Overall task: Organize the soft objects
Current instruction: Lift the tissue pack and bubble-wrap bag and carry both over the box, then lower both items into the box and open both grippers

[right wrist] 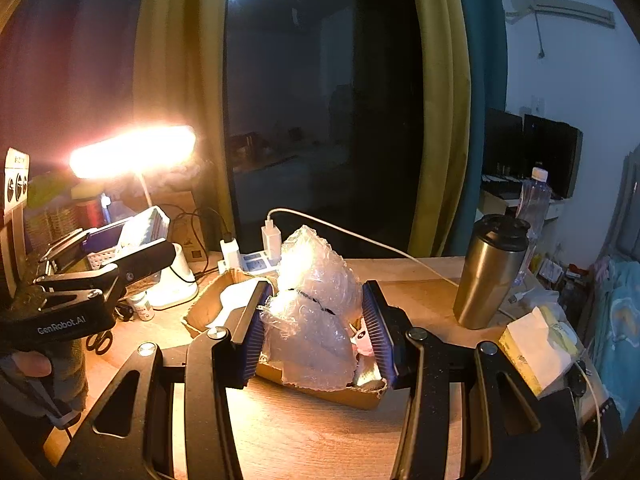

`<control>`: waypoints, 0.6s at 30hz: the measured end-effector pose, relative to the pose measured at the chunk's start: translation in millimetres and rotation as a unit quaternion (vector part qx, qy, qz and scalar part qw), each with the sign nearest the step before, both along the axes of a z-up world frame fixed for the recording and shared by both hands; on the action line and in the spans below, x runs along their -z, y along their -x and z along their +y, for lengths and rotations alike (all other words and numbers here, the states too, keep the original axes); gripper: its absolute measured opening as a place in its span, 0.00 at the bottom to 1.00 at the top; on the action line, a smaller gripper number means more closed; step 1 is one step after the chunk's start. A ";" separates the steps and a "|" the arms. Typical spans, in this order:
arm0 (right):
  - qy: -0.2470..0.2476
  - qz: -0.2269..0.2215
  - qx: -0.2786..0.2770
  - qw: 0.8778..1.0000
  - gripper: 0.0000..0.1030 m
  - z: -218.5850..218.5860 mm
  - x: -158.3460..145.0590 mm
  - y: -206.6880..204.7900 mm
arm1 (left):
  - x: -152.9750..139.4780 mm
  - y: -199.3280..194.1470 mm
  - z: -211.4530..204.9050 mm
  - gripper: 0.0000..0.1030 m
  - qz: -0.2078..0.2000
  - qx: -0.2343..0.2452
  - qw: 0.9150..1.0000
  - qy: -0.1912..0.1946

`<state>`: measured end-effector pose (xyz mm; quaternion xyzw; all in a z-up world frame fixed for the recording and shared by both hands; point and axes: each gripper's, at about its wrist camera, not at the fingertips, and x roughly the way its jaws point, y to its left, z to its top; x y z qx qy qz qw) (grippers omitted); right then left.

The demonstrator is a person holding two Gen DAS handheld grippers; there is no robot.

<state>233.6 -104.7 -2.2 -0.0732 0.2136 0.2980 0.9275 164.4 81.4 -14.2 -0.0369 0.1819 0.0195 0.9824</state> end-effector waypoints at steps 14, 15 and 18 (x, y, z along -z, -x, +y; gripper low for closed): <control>0.004 0.034 -0.020 0.999 0.47 27.3 27.9 -33.9 | 36.8 -41.4 22.1 0.75 0.040 0.004 0.999 0.021; 0.005 0.037 -0.022 0.999 0.47 29.6 30.3 -35.9 | 40.9 -44.7 23.6 0.75 0.045 0.003 0.999 0.023; 0.006 0.046 -0.030 0.998 0.47 37.6 37.5 -42.7 | 50.6 -53.2 25.9 0.75 0.054 0.005 0.998 0.026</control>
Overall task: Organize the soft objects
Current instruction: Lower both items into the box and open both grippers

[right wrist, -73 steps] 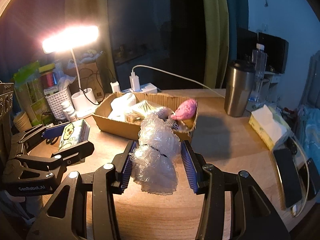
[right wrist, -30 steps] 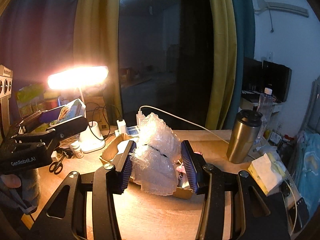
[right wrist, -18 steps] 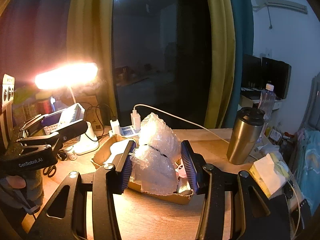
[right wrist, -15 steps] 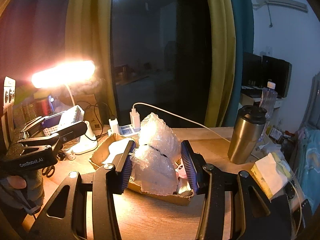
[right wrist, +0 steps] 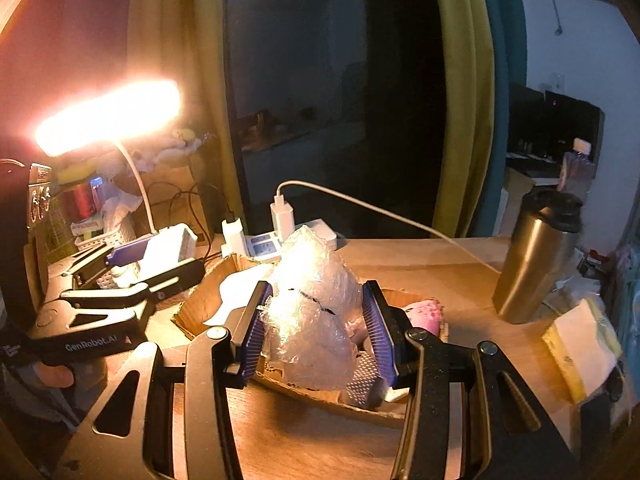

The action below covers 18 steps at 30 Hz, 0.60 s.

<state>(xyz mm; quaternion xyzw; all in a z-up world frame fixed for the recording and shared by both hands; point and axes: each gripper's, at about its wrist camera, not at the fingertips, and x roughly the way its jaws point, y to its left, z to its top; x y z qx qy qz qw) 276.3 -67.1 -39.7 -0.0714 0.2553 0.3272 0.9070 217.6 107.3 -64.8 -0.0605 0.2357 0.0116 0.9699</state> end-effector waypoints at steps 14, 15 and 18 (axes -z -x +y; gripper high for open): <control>0.015 0.043 -0.023 0.999 0.47 27.0 36.0 -26.9 | 45.4 -32.5 6.7 0.76 0.056 0.010 0.998 0.020; 0.016 0.046 -0.024 0.999 0.47 28.6 38.3 -27.8 | 47.5 -33.2 7.4 0.76 0.060 0.010 0.998 0.020; 0.018 0.052 -0.027 0.998 0.47 32.5 43.3 -30.1 | 52.2 -36.4 8.2 0.76 0.069 0.010 0.997 0.023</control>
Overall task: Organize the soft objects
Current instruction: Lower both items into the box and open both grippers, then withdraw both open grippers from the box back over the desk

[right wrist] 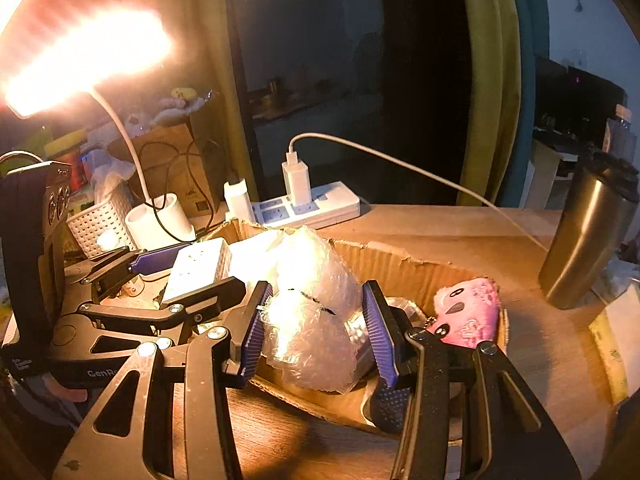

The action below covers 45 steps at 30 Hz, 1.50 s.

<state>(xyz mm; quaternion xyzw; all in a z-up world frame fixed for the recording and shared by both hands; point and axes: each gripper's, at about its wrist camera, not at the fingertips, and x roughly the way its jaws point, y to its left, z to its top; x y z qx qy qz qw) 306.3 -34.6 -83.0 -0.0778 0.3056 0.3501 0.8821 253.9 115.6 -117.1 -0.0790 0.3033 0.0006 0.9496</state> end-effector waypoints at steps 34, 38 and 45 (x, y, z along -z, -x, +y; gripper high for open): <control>0.015 -0.008 -0.018 1.000 0.68 16.8 5.1 6.9 | -24.1 27.6 19.8 0.84 -0.041 -0.034 0.998 0.027; 0.016 -0.016 0.000 1.000 0.68 5.7 -2.9 11.8 | -32.3 33.1 14.9 0.84 -0.052 -0.029 0.998 0.022; 0.007 -0.030 0.029 0.999 0.68 -17.4 -19.7 25.7 | -51.0 51.7 3.1 0.84 -0.075 -0.023 0.997 0.009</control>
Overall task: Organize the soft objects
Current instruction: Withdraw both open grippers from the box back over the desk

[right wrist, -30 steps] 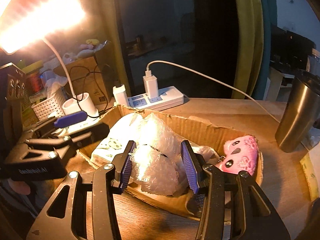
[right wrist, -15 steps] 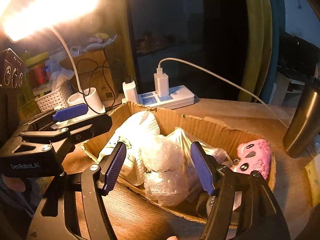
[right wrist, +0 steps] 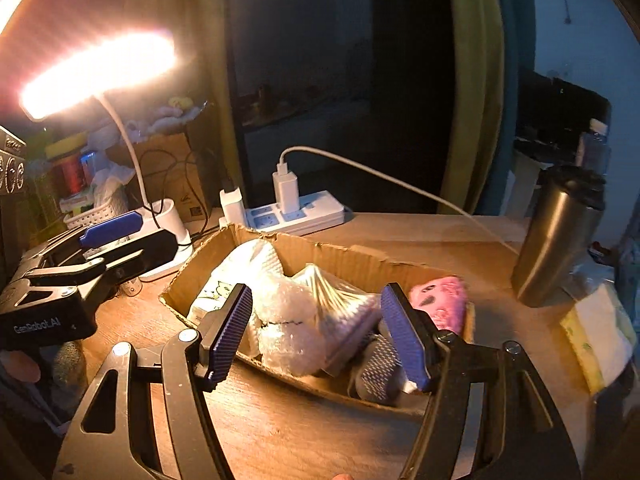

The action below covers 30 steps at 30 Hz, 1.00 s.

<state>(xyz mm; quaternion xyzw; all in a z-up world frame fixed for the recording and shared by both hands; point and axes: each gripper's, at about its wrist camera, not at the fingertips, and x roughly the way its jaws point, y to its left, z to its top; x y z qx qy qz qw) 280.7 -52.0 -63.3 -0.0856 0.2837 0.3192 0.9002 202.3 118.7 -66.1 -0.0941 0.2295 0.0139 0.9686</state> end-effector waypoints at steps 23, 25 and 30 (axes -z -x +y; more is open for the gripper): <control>-0.026 -0.061 0.033 0.997 0.68 -54.0 -46.4 71.3 | -43.3 61.4 -46.2 0.84 -0.044 0.020 0.998 -0.029; -0.027 -0.067 0.036 0.997 0.68 -58.9 -49.8 77.3 | -45.9 66.6 -51.7 0.84 -0.047 0.021 0.998 -0.037; -0.033 -0.079 0.046 0.995 0.68 -73.0 -58.0 92.5 | -50.8 77.5 -62.2 0.90 -0.051 0.020 0.998 -0.043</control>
